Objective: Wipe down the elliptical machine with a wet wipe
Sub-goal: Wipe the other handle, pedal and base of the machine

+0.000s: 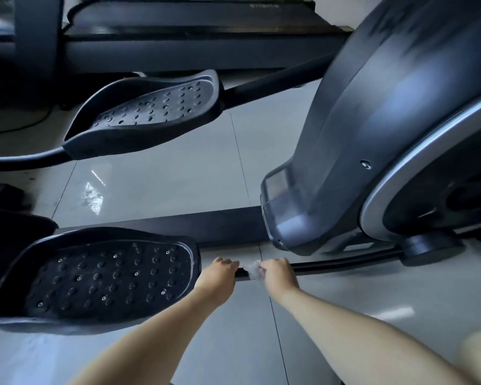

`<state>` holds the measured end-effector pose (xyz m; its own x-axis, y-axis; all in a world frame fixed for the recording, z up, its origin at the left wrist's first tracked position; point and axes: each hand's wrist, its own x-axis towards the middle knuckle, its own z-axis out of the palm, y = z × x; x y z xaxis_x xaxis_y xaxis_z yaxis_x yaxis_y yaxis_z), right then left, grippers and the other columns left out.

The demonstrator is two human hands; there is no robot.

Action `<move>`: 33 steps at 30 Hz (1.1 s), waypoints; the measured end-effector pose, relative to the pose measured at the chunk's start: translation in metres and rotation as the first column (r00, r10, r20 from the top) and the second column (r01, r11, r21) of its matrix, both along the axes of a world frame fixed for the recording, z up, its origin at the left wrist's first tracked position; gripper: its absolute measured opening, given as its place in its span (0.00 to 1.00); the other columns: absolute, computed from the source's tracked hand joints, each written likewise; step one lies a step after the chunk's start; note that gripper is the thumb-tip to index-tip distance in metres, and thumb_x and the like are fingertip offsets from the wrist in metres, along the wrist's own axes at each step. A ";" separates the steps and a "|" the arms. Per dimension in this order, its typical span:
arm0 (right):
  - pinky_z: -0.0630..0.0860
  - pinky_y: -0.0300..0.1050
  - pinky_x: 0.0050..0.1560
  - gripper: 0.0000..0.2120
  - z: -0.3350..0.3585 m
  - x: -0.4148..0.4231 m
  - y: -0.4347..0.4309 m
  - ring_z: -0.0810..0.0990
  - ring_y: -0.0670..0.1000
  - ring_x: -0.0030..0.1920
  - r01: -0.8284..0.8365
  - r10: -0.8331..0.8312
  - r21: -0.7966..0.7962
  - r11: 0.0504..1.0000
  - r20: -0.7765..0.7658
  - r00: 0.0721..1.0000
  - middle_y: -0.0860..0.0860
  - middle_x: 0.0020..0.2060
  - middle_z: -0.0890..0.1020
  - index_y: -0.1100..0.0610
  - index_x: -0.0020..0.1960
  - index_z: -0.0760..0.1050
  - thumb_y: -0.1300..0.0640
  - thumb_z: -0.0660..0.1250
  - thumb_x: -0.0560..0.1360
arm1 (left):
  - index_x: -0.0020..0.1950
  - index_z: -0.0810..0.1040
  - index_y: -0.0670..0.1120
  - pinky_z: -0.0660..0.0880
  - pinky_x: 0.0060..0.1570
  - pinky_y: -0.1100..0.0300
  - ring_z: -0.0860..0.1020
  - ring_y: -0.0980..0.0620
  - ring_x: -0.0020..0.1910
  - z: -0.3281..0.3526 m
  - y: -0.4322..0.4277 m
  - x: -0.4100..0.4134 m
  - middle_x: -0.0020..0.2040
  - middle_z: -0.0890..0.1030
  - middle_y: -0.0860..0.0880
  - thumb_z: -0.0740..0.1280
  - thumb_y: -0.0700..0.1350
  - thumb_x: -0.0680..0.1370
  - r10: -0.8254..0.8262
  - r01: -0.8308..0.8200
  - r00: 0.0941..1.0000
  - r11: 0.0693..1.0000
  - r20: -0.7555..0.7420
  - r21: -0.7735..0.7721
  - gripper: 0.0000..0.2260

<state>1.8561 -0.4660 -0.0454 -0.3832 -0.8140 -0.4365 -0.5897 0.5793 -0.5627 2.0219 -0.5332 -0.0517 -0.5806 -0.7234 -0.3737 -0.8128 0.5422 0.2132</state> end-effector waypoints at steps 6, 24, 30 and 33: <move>0.65 0.40 0.36 0.11 -0.008 0.029 -0.001 0.73 0.53 0.40 -0.140 0.142 -0.031 0.990 0.069 0.987 0.52 0.43 0.73 0.51 0.41 0.80 0.57 0.61 0.77 | 0.63 0.77 0.52 0.61 0.63 0.55 0.72 0.47 0.60 0.004 -0.001 0.017 0.57 0.80 0.53 0.58 0.43 0.81 -0.032 0.047 0.996 0.981 0.082 -0.186 0.14; 0.64 0.48 0.39 0.10 -0.007 0.105 -0.048 0.70 0.56 0.38 -0.208 0.205 -0.004 0.978 0.168 0.964 0.57 0.41 0.73 0.58 0.36 0.70 0.60 0.60 0.76 | 0.80 0.63 0.42 0.31 0.75 0.47 0.46 0.44 0.83 0.023 0.002 0.061 0.80 0.60 0.51 0.57 0.45 0.84 0.077 -0.050 0.993 0.960 0.086 -0.277 0.24; 0.64 0.43 0.33 0.09 -0.005 0.081 -0.054 0.75 0.58 0.36 -0.216 0.194 0.091 0.972 0.203 0.960 0.56 0.38 0.78 0.58 0.31 0.68 0.61 0.63 0.70 | 0.82 0.54 0.39 0.29 0.75 0.39 0.37 0.44 0.82 0.030 0.000 0.035 0.82 0.56 0.44 0.56 0.41 0.82 0.067 0.009 0.935 0.977 0.349 -0.212 0.28; 0.64 0.43 0.33 0.09 -0.002 0.064 -0.051 0.73 0.55 0.33 -0.242 0.219 0.120 0.963 0.173 0.960 0.54 0.33 0.78 0.57 0.30 0.70 0.62 0.63 0.69 | 0.81 0.56 0.39 0.26 0.73 0.38 0.40 0.44 0.82 0.027 -0.004 0.025 0.81 0.60 0.44 0.58 0.43 0.82 0.038 0.039 0.916 0.982 0.400 -0.184 0.28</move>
<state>1.9206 -0.5170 -0.0474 -0.1097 -0.7994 -0.5907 -0.6270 0.5168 -0.5829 2.0466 -0.5368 -0.0245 -0.4109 -0.8013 -0.4348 -0.8082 0.5409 -0.2330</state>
